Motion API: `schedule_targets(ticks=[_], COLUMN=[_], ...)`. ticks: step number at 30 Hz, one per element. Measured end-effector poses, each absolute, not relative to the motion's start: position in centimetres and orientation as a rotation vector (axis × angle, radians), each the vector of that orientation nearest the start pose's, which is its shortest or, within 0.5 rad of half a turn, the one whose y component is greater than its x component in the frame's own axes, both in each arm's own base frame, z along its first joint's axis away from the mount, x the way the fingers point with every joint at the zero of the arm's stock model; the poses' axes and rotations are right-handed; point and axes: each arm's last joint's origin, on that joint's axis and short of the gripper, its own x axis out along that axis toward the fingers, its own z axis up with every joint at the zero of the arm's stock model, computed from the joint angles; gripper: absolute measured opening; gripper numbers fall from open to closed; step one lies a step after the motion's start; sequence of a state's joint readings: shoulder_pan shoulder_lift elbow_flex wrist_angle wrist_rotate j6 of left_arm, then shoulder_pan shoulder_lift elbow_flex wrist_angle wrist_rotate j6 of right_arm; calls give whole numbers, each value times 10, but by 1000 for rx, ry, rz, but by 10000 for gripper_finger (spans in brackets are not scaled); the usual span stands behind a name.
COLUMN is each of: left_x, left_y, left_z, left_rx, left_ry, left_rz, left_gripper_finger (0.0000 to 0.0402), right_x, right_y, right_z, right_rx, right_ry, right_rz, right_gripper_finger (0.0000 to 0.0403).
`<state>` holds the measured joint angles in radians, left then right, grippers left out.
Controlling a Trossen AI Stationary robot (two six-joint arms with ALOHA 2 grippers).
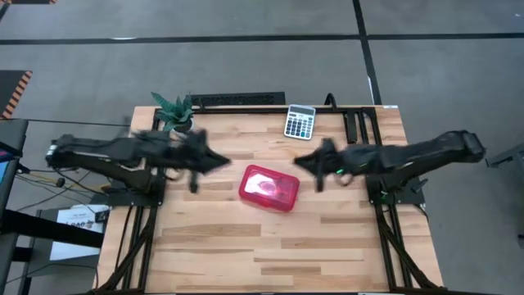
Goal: Pack school essentials
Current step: Return to Home Position
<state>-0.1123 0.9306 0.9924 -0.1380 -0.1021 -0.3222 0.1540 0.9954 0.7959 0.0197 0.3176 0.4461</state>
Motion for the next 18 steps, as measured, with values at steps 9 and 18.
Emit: schedule_targets(ticks=[9, 18], left_x=[89, 35], left_y=[2, 7], left_z=[423, 407], left_rx=[-354, -426], left_ry=[-276, -210], left_rz=[279, 229], left_gripper_finger=[0, 0], right_x=[106, 30], right_y=[3, -5], right_z=[368, 346], right_rx=[335, 350], right_ry=[-115, -180], right_rz=[-187, -165], right_gripper_finger=[69, 69])
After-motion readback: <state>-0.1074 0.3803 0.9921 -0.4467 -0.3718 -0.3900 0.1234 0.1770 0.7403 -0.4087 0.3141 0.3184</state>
